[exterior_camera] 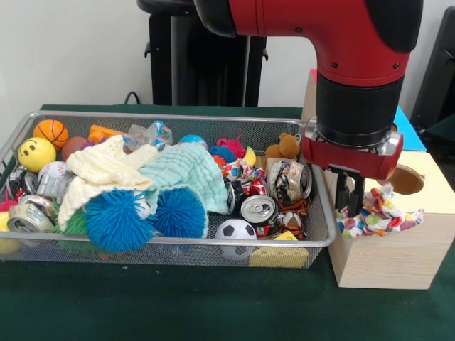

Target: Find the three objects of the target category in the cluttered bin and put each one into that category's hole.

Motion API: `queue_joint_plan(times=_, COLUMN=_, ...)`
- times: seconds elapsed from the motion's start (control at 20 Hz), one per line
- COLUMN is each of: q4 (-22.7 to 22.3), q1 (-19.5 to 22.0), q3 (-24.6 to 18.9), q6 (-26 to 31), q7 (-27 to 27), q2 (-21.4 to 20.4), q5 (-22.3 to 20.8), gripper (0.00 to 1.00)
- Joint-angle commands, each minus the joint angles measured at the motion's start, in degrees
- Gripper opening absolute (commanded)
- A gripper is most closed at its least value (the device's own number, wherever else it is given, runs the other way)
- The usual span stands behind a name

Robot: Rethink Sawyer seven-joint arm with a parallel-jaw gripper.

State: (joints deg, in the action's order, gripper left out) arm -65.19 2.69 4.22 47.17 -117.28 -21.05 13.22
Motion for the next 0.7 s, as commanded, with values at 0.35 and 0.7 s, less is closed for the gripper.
queue_joint_plan(times=0.35, q4=-2.39, q1=-4.44, q3=-3.77, q6=11.44, q7=-9.57, q2=-1.31, q5=1.37, gripper=0.0)
queue_joint_plan(times=0.7, q4=-4.86, q1=-6.68, q3=-1.5, q6=13.72, q7=-13.14, q2=-5.62, q5=2.52, gripper=0.0)
